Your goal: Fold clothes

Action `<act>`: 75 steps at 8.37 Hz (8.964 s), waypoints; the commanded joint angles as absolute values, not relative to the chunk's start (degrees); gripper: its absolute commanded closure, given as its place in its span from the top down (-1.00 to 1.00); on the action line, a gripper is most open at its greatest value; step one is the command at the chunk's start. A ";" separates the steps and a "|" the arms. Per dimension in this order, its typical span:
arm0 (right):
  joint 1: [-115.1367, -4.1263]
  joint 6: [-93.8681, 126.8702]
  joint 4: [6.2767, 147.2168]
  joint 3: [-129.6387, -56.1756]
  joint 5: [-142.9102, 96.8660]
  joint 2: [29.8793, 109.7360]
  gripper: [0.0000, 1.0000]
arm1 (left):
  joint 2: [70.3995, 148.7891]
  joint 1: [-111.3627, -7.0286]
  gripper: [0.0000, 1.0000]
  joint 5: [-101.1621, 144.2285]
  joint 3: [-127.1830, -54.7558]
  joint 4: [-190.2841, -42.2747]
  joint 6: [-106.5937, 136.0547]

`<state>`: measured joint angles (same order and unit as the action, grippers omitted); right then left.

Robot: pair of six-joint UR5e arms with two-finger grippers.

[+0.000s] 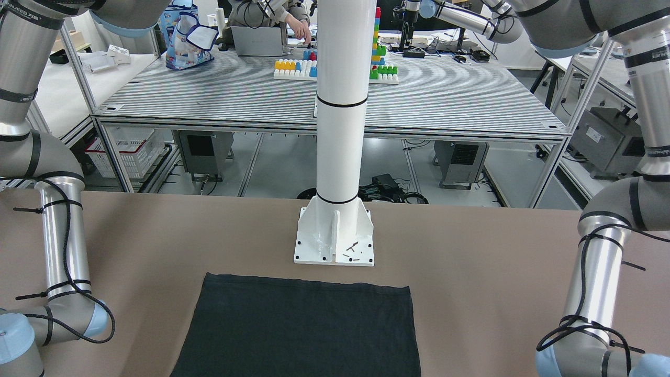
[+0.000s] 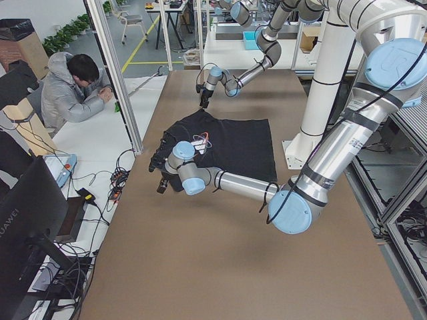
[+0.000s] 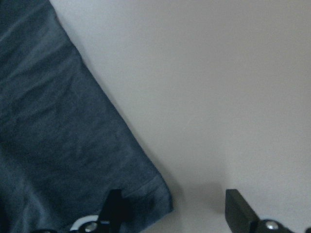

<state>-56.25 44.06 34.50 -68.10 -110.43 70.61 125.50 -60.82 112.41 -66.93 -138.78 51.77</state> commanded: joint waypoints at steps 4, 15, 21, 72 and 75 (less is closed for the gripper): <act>-55.99 45.61 34.36 -69.25 -110.39 70.49 -0.79 | 126.12 -60.82 1.00 112.33 -66.97 -138.60 52.03; -54.07 54.93 49.11 -80.07 -109.52 58.91 -1.00 | 126.39 -60.91 1.00 112.32 -66.62 -138.16 51.68; -45.88 57.39 49.92 -69.45 -95.99 47.29 -1.00 | 126.74 -60.12 1.00 109.86 -65.92 -138.17 51.77; -48.43 57.92 49.22 -75.85 -101.43 55.28 0.89 | 132.34 -49.04 -1.00 101.51 -61.16 -140.31 56.95; -48.43 58.01 49.04 -75.85 -101.43 55.37 0.89 | 136.39 -47.65 -1.00 101.43 -68.37 -127.29 63.26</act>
